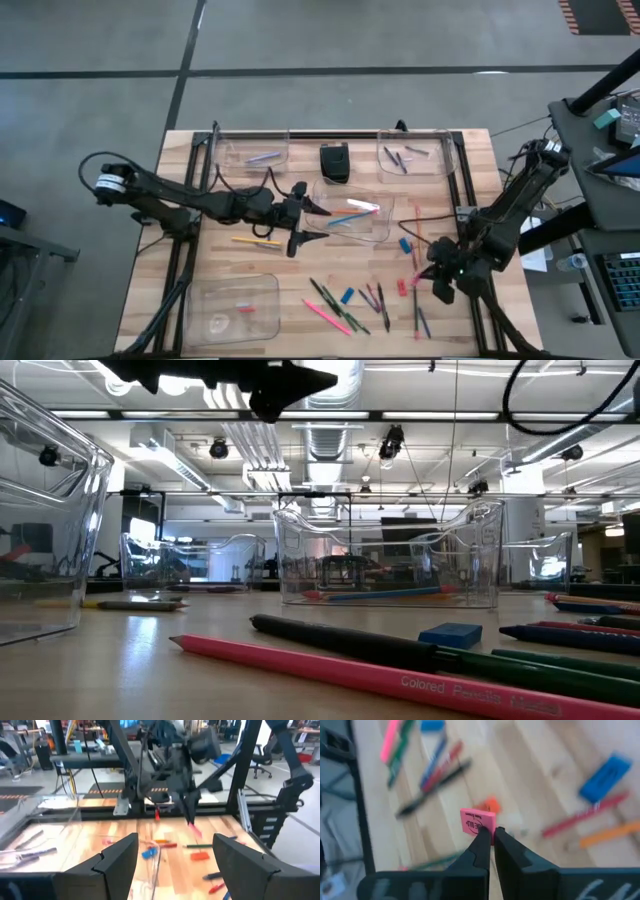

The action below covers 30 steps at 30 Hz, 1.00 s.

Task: Sort crayons/erasers/pens/pencils in bins
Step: Put the pink eraser into the bottom left transparent bin

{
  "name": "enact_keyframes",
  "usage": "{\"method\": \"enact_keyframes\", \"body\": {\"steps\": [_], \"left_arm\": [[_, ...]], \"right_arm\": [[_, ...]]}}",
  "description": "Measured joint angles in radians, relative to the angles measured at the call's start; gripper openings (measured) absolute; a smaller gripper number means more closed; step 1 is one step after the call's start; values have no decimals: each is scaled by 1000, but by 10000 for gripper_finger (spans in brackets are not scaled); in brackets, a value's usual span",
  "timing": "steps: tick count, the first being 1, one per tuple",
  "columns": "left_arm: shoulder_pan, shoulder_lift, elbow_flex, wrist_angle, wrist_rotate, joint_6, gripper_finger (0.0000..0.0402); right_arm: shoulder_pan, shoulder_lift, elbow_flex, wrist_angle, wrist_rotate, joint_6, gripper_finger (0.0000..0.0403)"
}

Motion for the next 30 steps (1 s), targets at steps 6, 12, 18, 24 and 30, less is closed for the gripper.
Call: {"method": "enact_keyframes", "body": {"steps": [6,12,18,24,30], "left_arm": [[0,41,5,-1,1,-49,242],[0,97,5,64,1,-136,242],[1,190,5,240,19,-185,242],[1,248,16,346,20,-234,242],[1,309,77,345,13,-231,242]], "right_arm": [[-3,-78,2,102,264,-196,8],[-44,-111,3,268,495,-481,8],[-130,-87,3,405,532,-707,8],[-230,-28,3,587,531,-921,8],[-320,81,3,874,530,-1114,8]]}}
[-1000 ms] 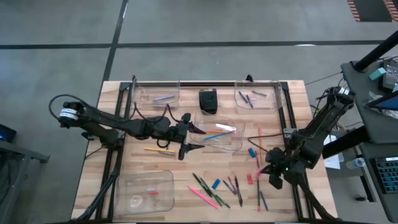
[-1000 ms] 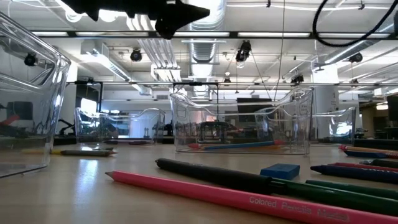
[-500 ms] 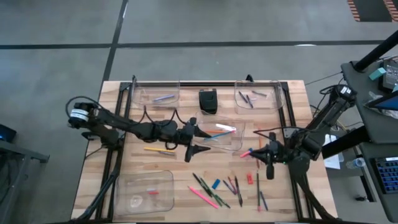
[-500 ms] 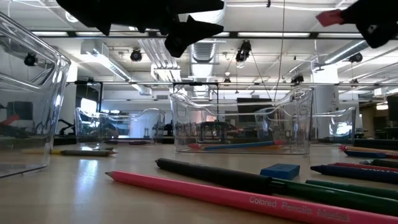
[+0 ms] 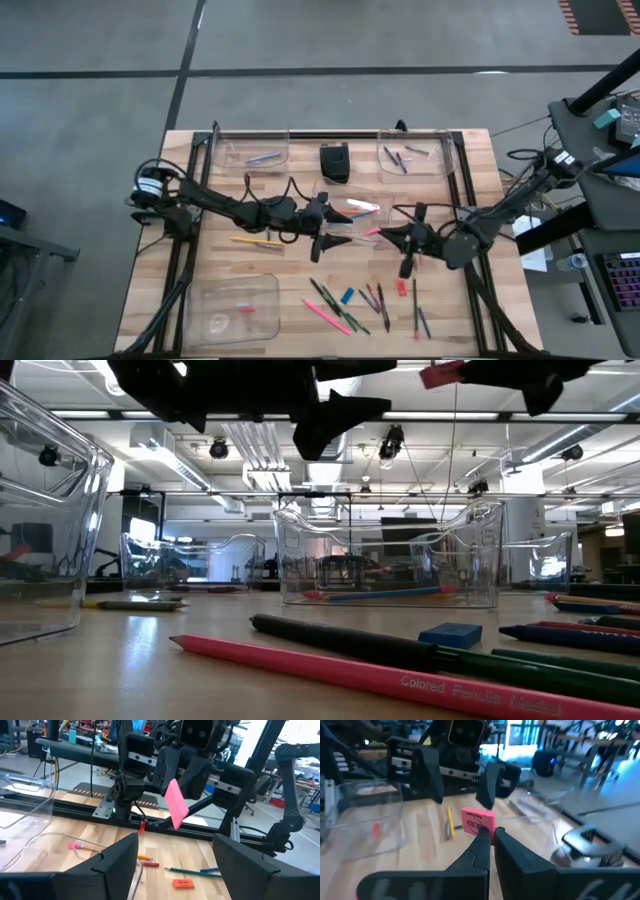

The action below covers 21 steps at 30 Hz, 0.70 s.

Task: Sort crayons/erasers/pens/pencils in bins
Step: Put the pink eraser into the bottom left transparent bin

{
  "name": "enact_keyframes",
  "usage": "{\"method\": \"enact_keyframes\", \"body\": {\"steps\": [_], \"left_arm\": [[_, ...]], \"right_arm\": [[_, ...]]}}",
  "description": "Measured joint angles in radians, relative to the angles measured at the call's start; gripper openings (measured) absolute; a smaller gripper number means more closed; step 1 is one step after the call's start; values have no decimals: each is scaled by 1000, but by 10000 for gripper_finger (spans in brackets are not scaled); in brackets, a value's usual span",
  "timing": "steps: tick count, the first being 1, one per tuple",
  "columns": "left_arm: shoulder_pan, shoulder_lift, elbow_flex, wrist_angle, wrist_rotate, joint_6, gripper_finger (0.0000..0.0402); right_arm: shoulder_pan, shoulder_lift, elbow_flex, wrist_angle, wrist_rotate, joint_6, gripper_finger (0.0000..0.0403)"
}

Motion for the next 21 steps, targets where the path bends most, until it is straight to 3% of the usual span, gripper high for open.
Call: {"method": "enact_keyframes", "body": {"steps": [4,16,21], "left_arm": [[0,29,29,2,-1,0,242],[0,62,63,-7,-27,43,242],[0,62,63,-11,-54,57,209]], "right_arm": [[-37,70,0,109,-2,-64,8],[-72,155,0,214,-59,-24,8],[-74,151,0,222,-64,-24,8]]}}
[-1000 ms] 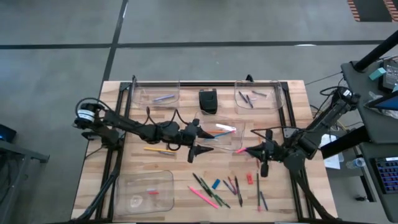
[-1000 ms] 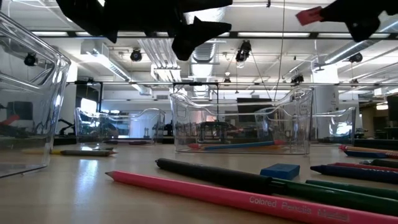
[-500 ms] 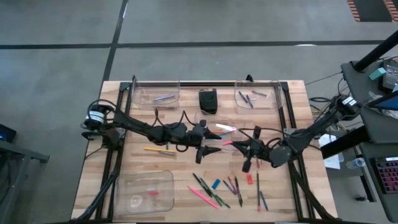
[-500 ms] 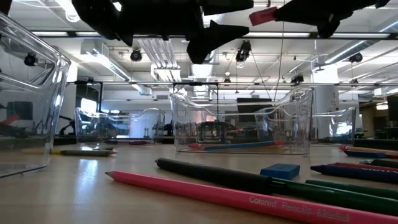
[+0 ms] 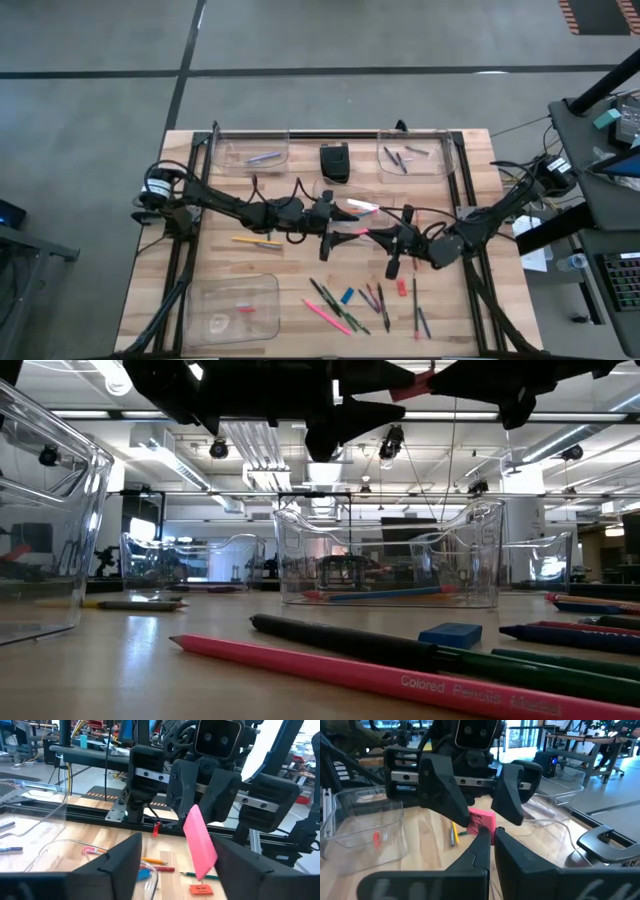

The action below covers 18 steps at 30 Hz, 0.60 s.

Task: Sort crayons/erasers/pens/pencils in bins
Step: Put the pink eraser into the bottom left transparent bin

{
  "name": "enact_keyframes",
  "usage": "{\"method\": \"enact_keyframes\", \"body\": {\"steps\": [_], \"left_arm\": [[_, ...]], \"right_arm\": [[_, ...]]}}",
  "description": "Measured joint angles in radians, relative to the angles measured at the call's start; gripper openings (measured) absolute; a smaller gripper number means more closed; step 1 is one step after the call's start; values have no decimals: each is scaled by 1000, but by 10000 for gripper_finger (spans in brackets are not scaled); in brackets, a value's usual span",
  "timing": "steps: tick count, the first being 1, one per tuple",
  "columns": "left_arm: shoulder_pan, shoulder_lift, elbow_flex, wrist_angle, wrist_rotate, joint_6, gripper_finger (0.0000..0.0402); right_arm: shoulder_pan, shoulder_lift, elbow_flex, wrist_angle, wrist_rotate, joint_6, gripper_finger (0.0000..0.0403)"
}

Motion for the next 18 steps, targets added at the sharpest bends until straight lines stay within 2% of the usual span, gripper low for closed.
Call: {"method": "enact_keyframes", "body": {"steps": [4,9,10,18], "left_arm": [[0,0,0,-4,-1,4,143],[-2,0,0,-4,4,46,30],[-3,0,0,-4,5,48,17],[-2,-18,0,-27,0,56,7]], "right_arm": [[-2,-1,0,0,0,0,8],[-2,-1,0,-1,-10,1,8],[-2,-1,0,-1,-11,9,9],[5,-1,0,1,-30,40,43]]}}
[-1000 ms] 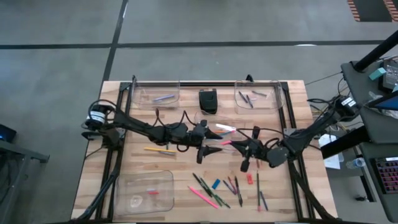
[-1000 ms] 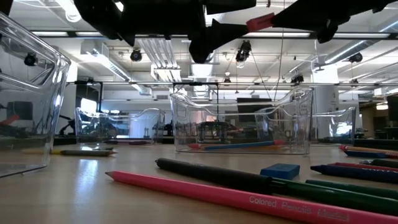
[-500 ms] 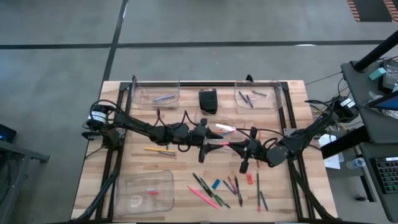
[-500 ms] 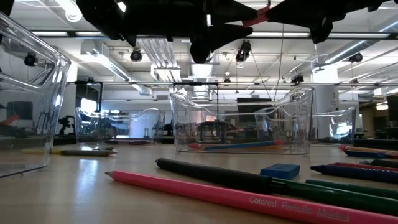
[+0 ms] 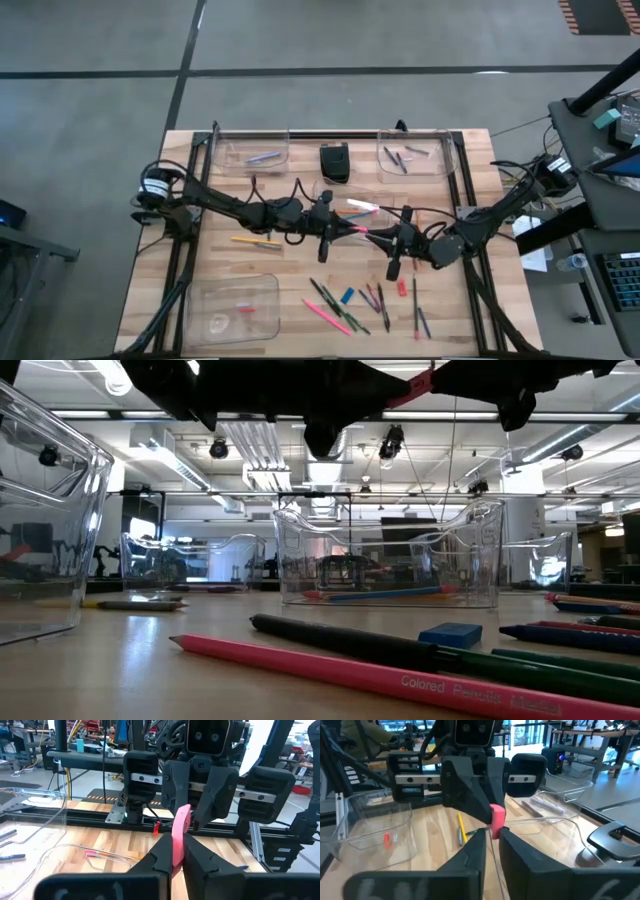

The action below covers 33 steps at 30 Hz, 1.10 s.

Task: Sort crayons/erasers/pens/pencils in bins
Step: Put the pink eraser into the bottom left transparent bin

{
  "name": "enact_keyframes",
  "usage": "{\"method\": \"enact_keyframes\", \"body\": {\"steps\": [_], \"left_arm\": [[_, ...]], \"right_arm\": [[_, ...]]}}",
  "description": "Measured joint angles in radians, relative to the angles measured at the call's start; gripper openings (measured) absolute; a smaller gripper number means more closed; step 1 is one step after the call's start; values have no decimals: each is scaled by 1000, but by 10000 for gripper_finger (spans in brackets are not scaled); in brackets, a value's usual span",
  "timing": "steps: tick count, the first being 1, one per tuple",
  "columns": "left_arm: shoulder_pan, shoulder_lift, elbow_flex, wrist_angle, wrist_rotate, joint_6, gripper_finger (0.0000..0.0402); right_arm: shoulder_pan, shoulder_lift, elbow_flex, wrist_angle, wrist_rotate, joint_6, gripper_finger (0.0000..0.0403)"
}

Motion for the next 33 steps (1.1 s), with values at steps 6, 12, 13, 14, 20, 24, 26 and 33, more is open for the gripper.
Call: {"method": "enact_keyframes", "body": {"steps": [6,12,13,14,20,24,26,33], "left_arm": [[0,-105,-1,-195,-21,50,6],[-42,-342,-1,-648,-104,67,6],[-60,-385,-1,-731,-112,53,6],[-80,-426,1,-821,-112,26,6],[-328,-553,-3,-1274,-183,-236,6],[-525,-538,-3,-1444,-245,-444,6],[-592,-512,-3,-1478,-245,-533,6],[-685,-451,-4,-1484,-234,-705,8]], "right_arm": [[5,-11,0,-1,-20,-3,98],[7,-36,0,-6,-19,-20,137],[7,-40,0,-6,-19,-28,141],[7,-44,0,-7,-18,-35,145],[7,-66,0,-9,-13,-48,157],[7,-70,0,-10,-12,-66,155],[7,-69,0,-10,-12,-66,155],[6,-67,0,-10,-12,-65,155]]}}
